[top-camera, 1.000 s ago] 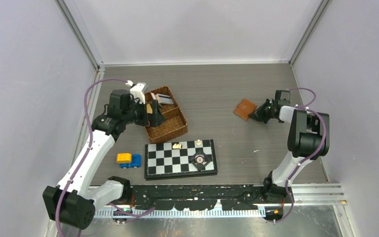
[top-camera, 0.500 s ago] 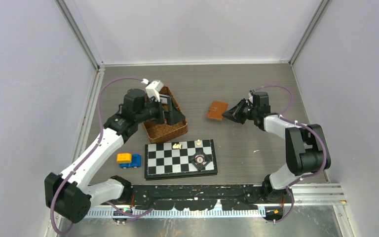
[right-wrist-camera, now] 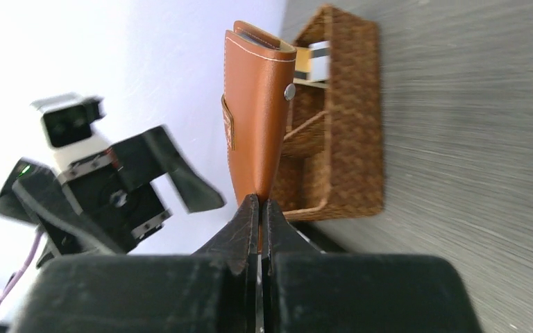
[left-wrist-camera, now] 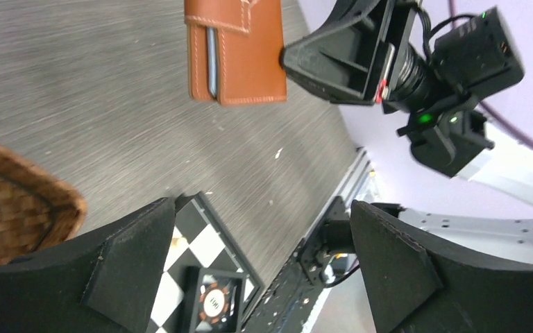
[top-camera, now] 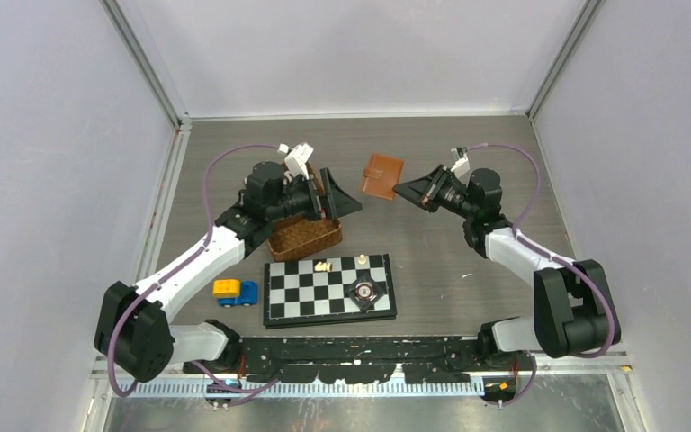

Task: Put the credit cards into the card holder
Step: Pick up the card holder from the center of the board, then place the card holder at the center of the board.

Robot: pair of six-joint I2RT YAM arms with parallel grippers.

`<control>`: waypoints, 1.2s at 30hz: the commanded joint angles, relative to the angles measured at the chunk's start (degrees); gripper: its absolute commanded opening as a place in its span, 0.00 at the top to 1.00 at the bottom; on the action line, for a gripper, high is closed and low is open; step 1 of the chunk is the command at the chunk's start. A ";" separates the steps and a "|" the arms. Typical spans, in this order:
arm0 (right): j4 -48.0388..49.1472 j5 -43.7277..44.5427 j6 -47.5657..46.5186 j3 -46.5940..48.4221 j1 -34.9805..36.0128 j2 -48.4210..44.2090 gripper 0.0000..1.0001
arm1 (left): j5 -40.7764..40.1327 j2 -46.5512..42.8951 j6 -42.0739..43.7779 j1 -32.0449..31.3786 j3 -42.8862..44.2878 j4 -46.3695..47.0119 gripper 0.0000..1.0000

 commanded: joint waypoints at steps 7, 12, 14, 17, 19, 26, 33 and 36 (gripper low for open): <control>19.69 -9.02 4.67 -1.30 4.02 -5.30 1.00 | 5.36 3.65 -8.53 -0.65 -0.34 15.28 0.00; 20.50 -9.90 4.66 -1.53 4.91 -5.41 1.00 | 5.53 4.38 -7.85 -1.30 0.12 15.28 0.39; 20.25 -10.21 4.40 -1.54 4.93 -5.19 0.99 | 5.53 4.61 -7.70 -1.40 0.28 15.36 0.60; 19.68 -9.86 3.94 -1.75 4.95 -4.60 1.00 | 5.26 4.76 -6.37 -1.73 1.07 14.79 0.95; 18.97 -9.15 3.56 -1.80 4.98 -4.16 0.99 | 3.78 4.65 -2.51 -2.34 2.74 10.52 1.00; -11.55 5.28 -10.62 2.29 4.78 -4.96 0.45 | -19.93 7.85 19.17 -11.21 15.49 -16.20 1.00; -27.91 19.18 -15.43 2.93 3.38 -5.67 0.37 | -45.52 21.17 25.49 -18.60 29.05 -30.69 1.00; -30.99 21.91 -15.89 3.13 3.45 -6.50 0.33 | -51.35 29.17 29.45 -22.03 36.18 -35.78 1.00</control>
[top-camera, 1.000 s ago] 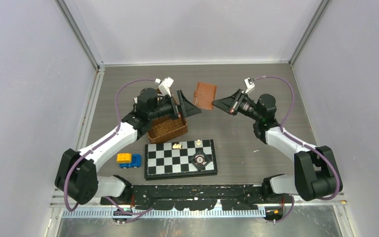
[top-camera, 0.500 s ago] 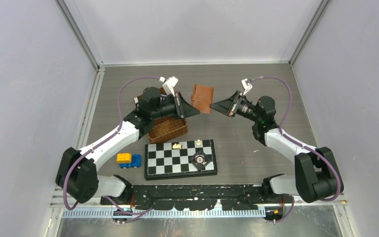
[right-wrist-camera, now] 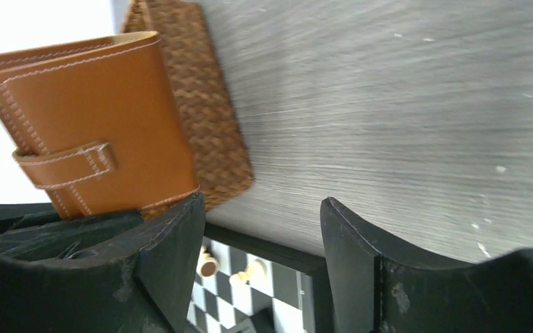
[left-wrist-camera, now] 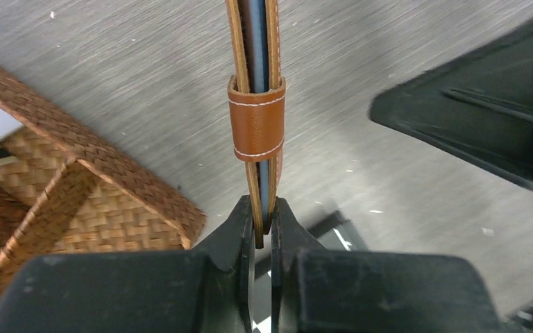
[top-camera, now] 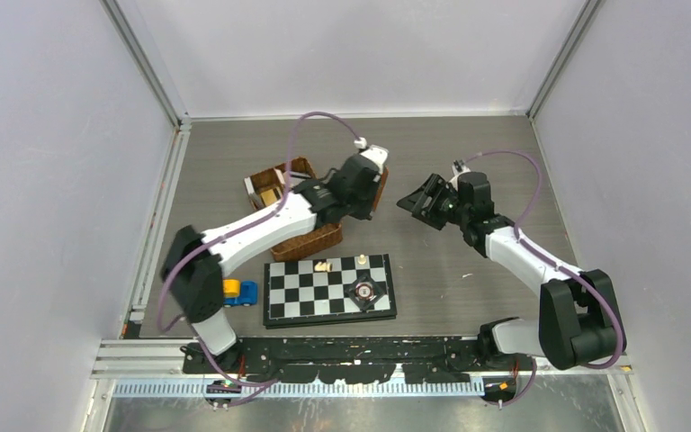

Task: Put the credit cards into the card holder
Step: Place the card holder at the center of the board.

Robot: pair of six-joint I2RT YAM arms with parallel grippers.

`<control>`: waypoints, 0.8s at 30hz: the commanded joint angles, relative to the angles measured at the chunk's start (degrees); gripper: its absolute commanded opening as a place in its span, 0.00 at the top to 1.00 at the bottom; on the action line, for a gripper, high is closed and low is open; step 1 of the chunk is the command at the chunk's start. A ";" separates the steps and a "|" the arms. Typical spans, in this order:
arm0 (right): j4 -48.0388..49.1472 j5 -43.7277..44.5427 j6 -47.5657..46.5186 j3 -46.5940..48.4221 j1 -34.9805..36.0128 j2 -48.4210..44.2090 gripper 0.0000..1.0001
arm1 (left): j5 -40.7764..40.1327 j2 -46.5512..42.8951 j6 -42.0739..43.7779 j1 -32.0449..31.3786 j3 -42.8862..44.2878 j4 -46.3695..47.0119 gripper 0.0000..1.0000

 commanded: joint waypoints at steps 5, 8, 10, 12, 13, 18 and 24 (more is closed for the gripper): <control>-17.10 18.09 -5.24 2.25 -0.61 -2.38 0.30 | -16.88 16.95 9.17 -4.94 15.78 -14.13 1.00; -17.23 18.77 -5.15 0.67 -1.11 -3.38 0.28 | -14.78 19.79 8.80 -4.95 16.67 -13.51 1.00; -17.23 18.79 -4.92 -0.06 -1.20 -3.90 0.28 | -12.27 21.23 8.29 -4.95 17.30 -13.63 0.98; -17.23 19.05 -4.55 -0.64 -1.29 -4.52 0.28 | -9.73 22.42 7.77 -4.94 17.94 -13.95 0.89; -17.51 19.59 -4.25 -0.91 -1.33 -4.70 0.28 | -8.56 22.91 7.54 -4.95 18.10 -14.15 0.86; -20.30 22.26 -3.41 -0.97 -1.60 -4.78 0.28 | 1.54 20.74 5.21 -4.86 15.43 -9.39 0.55; -19.42 21.30 -0.91 -1.61 -1.84 -5.38 0.27 | 9.79 17.79 3.76 -4.49 12.60 -6.58 0.36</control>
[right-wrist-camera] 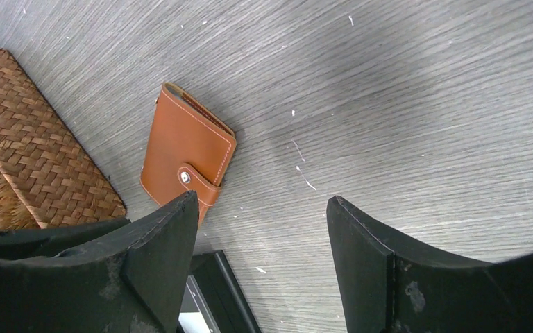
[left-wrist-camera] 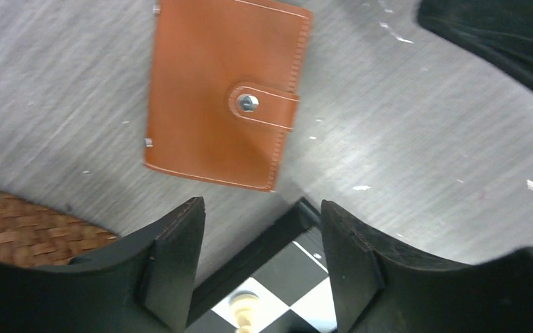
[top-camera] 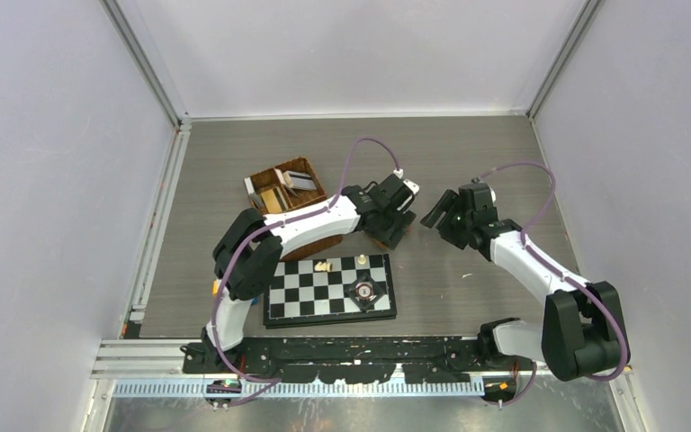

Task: Put the credit cards into the card holder
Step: Place the card holder at the center of the board.

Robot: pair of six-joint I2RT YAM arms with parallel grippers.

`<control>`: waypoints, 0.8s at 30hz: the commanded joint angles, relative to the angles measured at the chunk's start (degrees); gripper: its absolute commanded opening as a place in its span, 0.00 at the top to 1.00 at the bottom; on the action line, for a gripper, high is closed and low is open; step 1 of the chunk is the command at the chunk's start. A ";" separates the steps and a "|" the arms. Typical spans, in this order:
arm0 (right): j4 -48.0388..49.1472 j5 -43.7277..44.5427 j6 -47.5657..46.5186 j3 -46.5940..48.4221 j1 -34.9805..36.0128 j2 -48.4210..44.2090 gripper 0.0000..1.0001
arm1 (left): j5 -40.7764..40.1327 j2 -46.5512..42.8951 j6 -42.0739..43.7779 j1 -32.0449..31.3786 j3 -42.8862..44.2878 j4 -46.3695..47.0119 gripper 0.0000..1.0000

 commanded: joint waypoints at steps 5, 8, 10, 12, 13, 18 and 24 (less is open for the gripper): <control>7.36 -4.58 6.86 -3.89 -0.36 -1.50 0.27 | 16.75 -7.44 -5.15 4.07 -5.46 8.49 0.28; 16.60 -10.33 11.27 -6.77 -0.34 1.45 0.28 | 18.72 -7.09 -6.65 7.19 -6.36 10.48 0.28; 21.25 -13.13 13.83 -7.67 -0.30 4.94 0.32 | 19.82 -6.19 -5.96 8.98 -6.10 11.50 0.28; 23.56 -14.60 14.72 -7.58 -0.30 7.96 0.36 | 22.48 -4.85 -4.06 10.18 -5.42 12.57 0.28; 24.51 -15.32 15.01 -7.48 -0.36 9.26 0.39 | 23.08 -4.15 -3.14 10.73 -5.06 13.00 0.28; 28.66 -16.48 16.61 -7.86 -0.24 13.02 0.45 | 21.37 -0.57 -0.28 13.07 -2.27 12.29 0.27; 28.07 -15.85 15.57 -7.35 -0.22 13.83 0.45 | 23.12 5.93 3.53 13.33 3.76 6.74 0.28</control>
